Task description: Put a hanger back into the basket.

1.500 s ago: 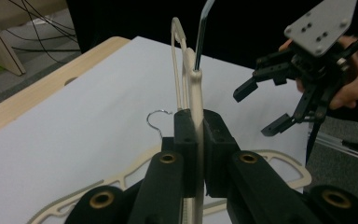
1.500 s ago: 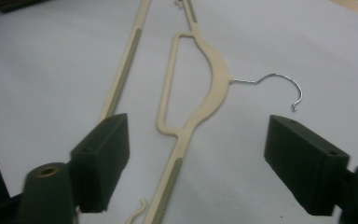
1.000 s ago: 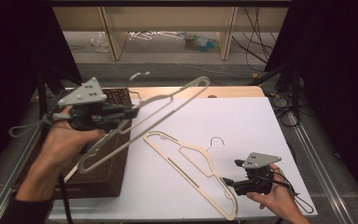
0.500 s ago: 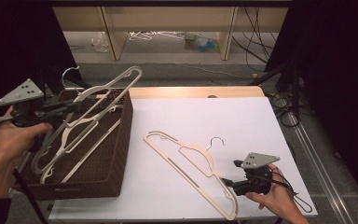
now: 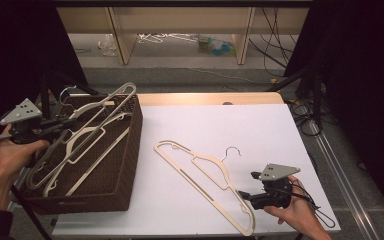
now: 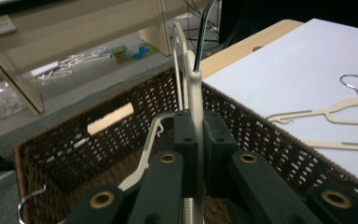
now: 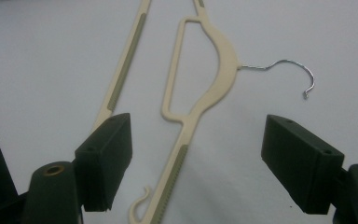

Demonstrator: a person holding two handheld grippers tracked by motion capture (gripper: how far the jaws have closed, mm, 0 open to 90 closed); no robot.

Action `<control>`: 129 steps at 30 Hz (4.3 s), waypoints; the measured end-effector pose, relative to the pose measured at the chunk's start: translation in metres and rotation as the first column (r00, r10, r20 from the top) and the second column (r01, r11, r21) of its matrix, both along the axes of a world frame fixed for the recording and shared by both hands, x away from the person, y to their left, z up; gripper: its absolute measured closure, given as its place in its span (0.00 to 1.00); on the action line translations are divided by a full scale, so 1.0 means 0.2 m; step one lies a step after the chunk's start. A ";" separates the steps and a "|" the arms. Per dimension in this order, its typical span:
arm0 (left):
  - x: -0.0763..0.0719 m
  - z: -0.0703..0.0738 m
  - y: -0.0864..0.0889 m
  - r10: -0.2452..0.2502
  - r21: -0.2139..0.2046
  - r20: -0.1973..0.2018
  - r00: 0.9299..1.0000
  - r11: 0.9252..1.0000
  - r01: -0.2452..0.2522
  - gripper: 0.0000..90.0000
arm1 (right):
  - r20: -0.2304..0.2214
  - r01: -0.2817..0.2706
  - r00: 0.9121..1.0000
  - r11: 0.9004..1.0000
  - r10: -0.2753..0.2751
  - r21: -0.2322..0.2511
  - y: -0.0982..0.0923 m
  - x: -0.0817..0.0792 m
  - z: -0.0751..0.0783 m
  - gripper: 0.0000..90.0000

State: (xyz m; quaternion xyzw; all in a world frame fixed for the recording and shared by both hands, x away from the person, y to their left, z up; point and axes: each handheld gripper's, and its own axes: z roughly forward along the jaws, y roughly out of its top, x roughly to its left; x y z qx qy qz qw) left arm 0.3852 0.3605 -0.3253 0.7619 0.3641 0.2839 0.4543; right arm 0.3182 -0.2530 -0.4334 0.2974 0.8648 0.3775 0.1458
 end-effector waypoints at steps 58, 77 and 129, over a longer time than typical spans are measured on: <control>-0.20 -0.16 -0.53 0.010 -0.131 -0.044 0.999 0.991 -0.016 0.28 | -0.024 -0.004 1.000 1.000 0.004 -0.005 0.01 0.01 -0.04 0.28; -0.44 -0.33 -0.99 -0.199 -0.182 -0.016 0.980 0.964 0.193 0.22 | -0.025 -0.001 1.000 1.000 0.001 -0.010 0.01 0.01 -0.05 0.27; -0.52 -0.58 -1.09 -0.252 -0.097 -0.061 0.966 0.965 0.245 0.21 | -0.231 -0.022 0.972 0.967 -0.038 -0.253 0.20 0.13 -0.17 0.61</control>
